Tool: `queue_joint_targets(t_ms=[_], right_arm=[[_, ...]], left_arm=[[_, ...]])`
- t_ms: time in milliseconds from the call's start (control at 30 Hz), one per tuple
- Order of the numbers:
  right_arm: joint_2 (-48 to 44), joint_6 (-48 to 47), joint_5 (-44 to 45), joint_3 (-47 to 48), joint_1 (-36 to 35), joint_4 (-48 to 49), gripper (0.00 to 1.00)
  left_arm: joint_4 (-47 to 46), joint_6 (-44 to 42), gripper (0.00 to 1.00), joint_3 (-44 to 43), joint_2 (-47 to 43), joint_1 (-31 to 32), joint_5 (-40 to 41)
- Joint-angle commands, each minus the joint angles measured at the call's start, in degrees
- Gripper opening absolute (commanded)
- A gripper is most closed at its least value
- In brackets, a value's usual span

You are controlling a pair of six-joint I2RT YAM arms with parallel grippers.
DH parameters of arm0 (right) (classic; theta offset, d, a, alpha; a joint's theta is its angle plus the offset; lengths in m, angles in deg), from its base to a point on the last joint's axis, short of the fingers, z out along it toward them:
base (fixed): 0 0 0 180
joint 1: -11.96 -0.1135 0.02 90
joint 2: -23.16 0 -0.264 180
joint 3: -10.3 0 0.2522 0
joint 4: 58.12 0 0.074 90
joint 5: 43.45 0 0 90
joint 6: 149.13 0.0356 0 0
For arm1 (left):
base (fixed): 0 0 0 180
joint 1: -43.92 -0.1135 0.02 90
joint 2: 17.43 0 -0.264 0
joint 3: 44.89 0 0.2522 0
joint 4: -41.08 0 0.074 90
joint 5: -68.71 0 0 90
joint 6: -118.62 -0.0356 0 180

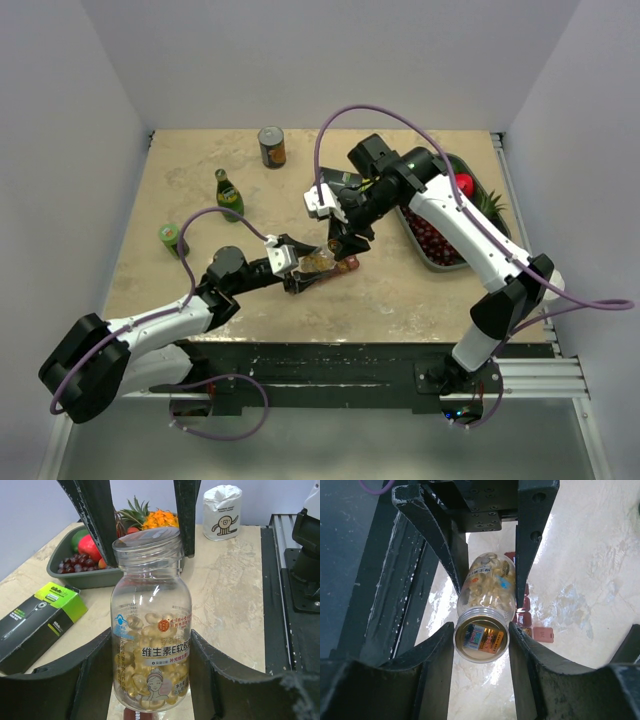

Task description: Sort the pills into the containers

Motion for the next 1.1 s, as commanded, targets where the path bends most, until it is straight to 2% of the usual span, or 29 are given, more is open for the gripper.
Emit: queue_joint_targets(t_ms=[0, 167, 400, 733, 900, 1067], right_arm=[[-0.6, 1.9, -3.6, 1.7, 1.0, -1.8, 0.31], [-1.3, 3.1, -11.8, 1.7, 4.5, -0.9, 0.3], [-1.9, 4.6, -19.7, -1.0, 5.1, 2.1, 0.29], [-6.7, 10.9, -19.3, -9.6, 5.1, 14.7, 0.3], [-7.0, 10.5, -15.2, -9.9, 5.0, 15.4, 0.3], [-8.7, 13.4, -12.4, -13.3, 4.1, 21.0, 0.3]], left_arm=[[-6.9, 2.1, 0.0, -0.4, -1.6, -0.7, -0.2], [-12.0, 6.9, 0.0, 1.9, -1.5, -0.8, -0.8], [-16.8, 10.3, 0.0, 2.7, -1.2, -0.7, -0.9], [-20.3, 14.5, 0.0, 3.3, -1.7, -0.9, 0.1], [-15.9, 14.3, 0.0, 1.4, -2.2, -0.9, 0.2], [-11.9, 15.6, 0.0, -1.2, -2.5, -0.9, -0.2]])
